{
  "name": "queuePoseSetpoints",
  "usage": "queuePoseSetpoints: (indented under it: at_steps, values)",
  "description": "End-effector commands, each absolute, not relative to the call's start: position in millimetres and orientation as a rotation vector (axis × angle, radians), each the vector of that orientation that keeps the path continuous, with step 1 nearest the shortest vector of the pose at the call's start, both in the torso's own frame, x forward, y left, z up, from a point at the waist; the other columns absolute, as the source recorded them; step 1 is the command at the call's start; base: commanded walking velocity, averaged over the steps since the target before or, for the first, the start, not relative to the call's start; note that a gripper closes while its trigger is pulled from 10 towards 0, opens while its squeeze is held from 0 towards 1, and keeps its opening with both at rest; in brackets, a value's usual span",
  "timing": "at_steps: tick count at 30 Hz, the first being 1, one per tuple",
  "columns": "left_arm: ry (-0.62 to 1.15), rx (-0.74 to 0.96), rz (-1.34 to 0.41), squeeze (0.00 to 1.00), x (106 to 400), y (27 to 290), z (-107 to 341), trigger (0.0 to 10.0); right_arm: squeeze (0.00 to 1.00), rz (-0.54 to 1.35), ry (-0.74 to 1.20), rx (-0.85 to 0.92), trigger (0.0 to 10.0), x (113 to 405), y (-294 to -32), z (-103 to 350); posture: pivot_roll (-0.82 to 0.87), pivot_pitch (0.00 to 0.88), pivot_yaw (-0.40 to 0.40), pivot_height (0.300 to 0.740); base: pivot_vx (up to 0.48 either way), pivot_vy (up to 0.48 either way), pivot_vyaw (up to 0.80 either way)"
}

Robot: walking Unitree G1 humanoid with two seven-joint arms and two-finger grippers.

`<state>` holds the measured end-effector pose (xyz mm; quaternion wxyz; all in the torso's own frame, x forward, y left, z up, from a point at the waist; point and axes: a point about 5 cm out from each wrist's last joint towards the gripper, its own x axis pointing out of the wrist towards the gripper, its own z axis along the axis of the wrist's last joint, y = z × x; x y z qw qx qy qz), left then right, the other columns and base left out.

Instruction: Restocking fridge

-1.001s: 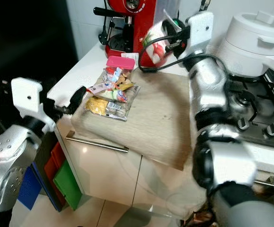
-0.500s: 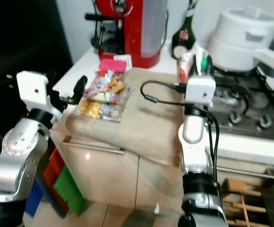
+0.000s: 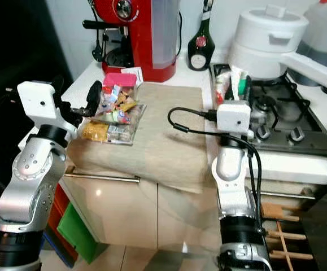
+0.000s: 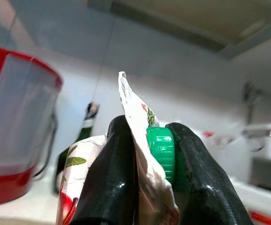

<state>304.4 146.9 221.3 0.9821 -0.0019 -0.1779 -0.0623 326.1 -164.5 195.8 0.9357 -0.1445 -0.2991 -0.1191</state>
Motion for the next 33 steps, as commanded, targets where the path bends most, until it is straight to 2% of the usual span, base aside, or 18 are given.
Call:
queuePoseSetpoints:
  at_steps: [1, 7, 33]
  values:
    - [-0.377, 0.001, -0.107, 0.0, 306.8, 150.4, 225.9, 10.0, 0.0, -0.211, -0.564, -0.277, 0.0, 330.0, -161.1, 191.0, -0.07, 0.0, 0.028, 0.74, -0.285, 0.0, 0.0]
    - [-0.382, -0.003, -0.114, 0.0, 309.3, 149.0, 225.2, 10.0, 0.0, -0.147, -0.509, -0.282, 0.0, 332.8, -156.8, 183.7, -0.07, 0.0, 0.02, 0.74, -0.304, 0.0, 0.0]
    - [-0.374, 0.005, -0.159, 0.0, 310.9, 146.0, 222.0, 10.0, 0.0, -0.099, -0.432, -0.296, 0.0, 332.6, -158.6, 170.0, -0.08, 0.0, 0.033, 0.74, -0.305, 0.0, 0.0]
